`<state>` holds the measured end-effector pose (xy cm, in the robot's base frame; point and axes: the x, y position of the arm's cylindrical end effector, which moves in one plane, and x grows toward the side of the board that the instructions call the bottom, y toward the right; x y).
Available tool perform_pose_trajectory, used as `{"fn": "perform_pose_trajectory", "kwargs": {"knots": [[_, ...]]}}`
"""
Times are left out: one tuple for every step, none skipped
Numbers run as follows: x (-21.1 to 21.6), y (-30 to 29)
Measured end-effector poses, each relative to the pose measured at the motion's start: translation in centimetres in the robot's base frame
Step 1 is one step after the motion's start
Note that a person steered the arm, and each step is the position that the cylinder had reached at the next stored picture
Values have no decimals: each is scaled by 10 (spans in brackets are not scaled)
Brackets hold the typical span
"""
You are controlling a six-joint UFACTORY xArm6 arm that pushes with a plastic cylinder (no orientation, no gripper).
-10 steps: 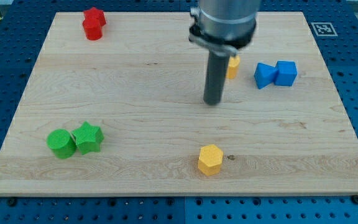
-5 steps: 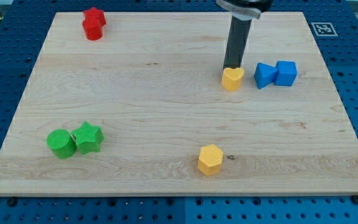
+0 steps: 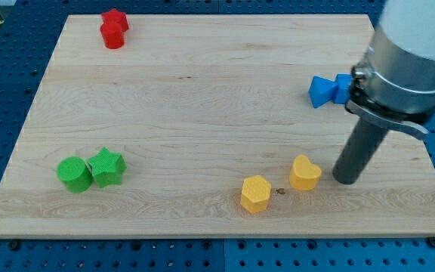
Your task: Push the yellow heart to the top right side of the yellow hexagon
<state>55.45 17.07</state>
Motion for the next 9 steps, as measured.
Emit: {"fn": "perform_pose_trajectory", "kwargs": {"knots": [[-3, -1], [-8, -16], [-8, -47], [-8, -69], [-6, -73], [1, -74], [3, -76], [3, -87], [3, -95]]}}
